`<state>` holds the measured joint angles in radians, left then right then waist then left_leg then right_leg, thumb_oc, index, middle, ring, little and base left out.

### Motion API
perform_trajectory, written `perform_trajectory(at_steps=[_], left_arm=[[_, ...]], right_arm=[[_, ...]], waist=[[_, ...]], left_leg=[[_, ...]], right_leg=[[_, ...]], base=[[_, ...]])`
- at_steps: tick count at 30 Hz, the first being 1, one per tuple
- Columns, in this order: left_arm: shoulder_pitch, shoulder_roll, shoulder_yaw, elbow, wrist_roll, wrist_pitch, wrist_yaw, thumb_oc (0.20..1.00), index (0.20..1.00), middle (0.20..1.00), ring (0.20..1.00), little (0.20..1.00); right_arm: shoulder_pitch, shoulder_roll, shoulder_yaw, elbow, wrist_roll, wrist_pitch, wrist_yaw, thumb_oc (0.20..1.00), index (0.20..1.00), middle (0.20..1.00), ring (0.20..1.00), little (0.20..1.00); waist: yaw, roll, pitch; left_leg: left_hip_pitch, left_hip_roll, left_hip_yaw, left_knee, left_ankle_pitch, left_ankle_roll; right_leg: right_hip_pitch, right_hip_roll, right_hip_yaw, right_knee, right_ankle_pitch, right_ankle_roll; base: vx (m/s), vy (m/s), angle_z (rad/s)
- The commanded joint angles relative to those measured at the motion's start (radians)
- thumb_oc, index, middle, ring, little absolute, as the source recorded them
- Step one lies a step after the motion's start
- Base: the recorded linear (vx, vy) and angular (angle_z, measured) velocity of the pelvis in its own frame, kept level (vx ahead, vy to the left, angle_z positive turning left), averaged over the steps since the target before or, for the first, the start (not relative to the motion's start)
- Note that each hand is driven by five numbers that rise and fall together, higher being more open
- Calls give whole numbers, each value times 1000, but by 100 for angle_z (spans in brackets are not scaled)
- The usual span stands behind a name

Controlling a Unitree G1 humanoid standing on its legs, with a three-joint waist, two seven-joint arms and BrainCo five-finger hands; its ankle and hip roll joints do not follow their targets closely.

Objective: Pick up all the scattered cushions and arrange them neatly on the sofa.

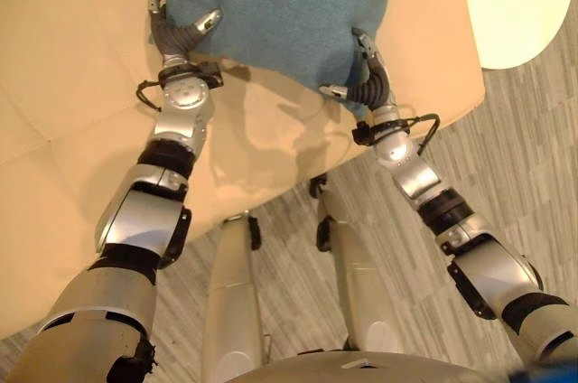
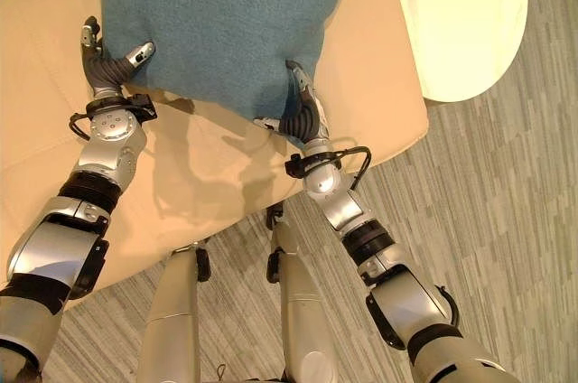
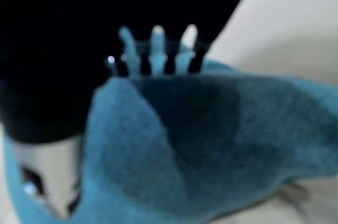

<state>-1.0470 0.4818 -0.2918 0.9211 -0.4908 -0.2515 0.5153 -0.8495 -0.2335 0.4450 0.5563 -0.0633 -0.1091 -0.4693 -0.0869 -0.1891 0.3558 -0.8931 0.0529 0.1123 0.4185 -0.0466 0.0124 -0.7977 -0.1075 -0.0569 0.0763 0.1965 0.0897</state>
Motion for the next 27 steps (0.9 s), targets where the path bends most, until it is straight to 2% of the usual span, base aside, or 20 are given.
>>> perform_trajectory(at_steps=[1, 2, 3, 4, 5, 6, 13, 14, 18, 27], left_arm=[[-44, -23, -22, -90, -7, -50, 9, 1000, 1000, 1000, 1000, 1000], [-44, -25, -24, -104, -10, -55, 10, 1000, 1000, 1000, 1000, 1000], [-43, -25, -21, -124, -15, -59, 9, 1000, 1000, 1000, 1000, 1000], [-36, -25, -19, -141, -18, -63, 6, 890, 890, 890, 890, 890], [-30, -24, -17, -156, -20, -69, 1, 620, 620, 620, 620, 620], [-19, -26, -8, -167, -28, -77, -2, 200, 200, 200, 200, 200], [73, -22, 47, -239, -63, -106, -15, 200, 200, 200, 200, 200], [90, -22, 56, -241, -69, -107, -24, 200, 200, 200, 200, 200], [179, -28, 92, -287, -85, -115, -46, 200, 200, 200, 200, 200], [452, -132, 129, -485, -59, -120, -94, 200, 200, 200, 200, 200]], right_arm=[[-88, 17, 28, 36, -7, 17, -7, 1000, 1000, 1000, 1000, 1000], [-98, 23, 33, 53, -5, 21, -4, 931, 931, 931, 931, 931], [-109, 29, 39, 65, 2, 24, 0, 592, 592, 592, 592, 592], [-115, 29, 43, 65, 0, 26, 7, 200, 200, 200, 200, 200], [-117, 30, 48, 62, 1, 25, 16, 200, 200, 200, 200, 200], [-118, 29, 49, 52, 3, 24, 21, 200, 200, 200, 200, 200], [-77, -3, 11, -28, 8, 6, 26, 200, 200, 200, 200, 200], [-62, -11, -2, -39, 14, 0, 27, 200, 200, 200, 200, 200], [-12, -35, -48, -81, 39, -10, 30, 200, 200, 200, 200, 200], [196, -65, -103, -201, 55, -35, 86, 200, 200, 200, 200, 200]], waist=[[13, 37, 37], [20, 42, 37], [25, 49, 38], [28, 54, 37], [31, 56, 36], [33, 58, 34], [33, 63, 13], [25, 57, 17], [32, 66, 3], [76, 103, -14]], left_leg=[[18, -28, -84, 64, -112, -40], [16, -31, -86, 62, -110, -40], [13, -34, -86, 60, -106, -41], [11, -35, -86, 57, -103, -42], [11, -35, -86, 54, -101, -42], [12, -37, -87, 47, -98, -42], [39, -42, -86, 21, -87, -43], [39, -54, -77, 14, -54, -38], [93, -54, -78, -11, -51, -40], [336, -63, -107, -121, -21, -52]], right_leg=[[14, -107, -19, -66, 128, 145], [11, -109, -20, -66, 129, 145], [8, -112, -22, -65, 129, 144], [5, -114, -24, -65, 129, 144], [4, -116, -24, -65, 129, 143], [4, -117, -24, -65, 127, 143], [19, -126, -29, -61, 117, 142], [15, -139, -31, -56, 133, 135], [55, -144, -34, -48, 115, 132], [239, -153, -63, 24, 1, 97]], base=[[0, 0, 0], [0, 0, 0], [0, 0, 0], [0, 0, 0], [3, 7, 4], [4, 9, 5], [-8, 1, 1], [-68, -17, -2], [-2, -12, 4], [56, -40, 8]])
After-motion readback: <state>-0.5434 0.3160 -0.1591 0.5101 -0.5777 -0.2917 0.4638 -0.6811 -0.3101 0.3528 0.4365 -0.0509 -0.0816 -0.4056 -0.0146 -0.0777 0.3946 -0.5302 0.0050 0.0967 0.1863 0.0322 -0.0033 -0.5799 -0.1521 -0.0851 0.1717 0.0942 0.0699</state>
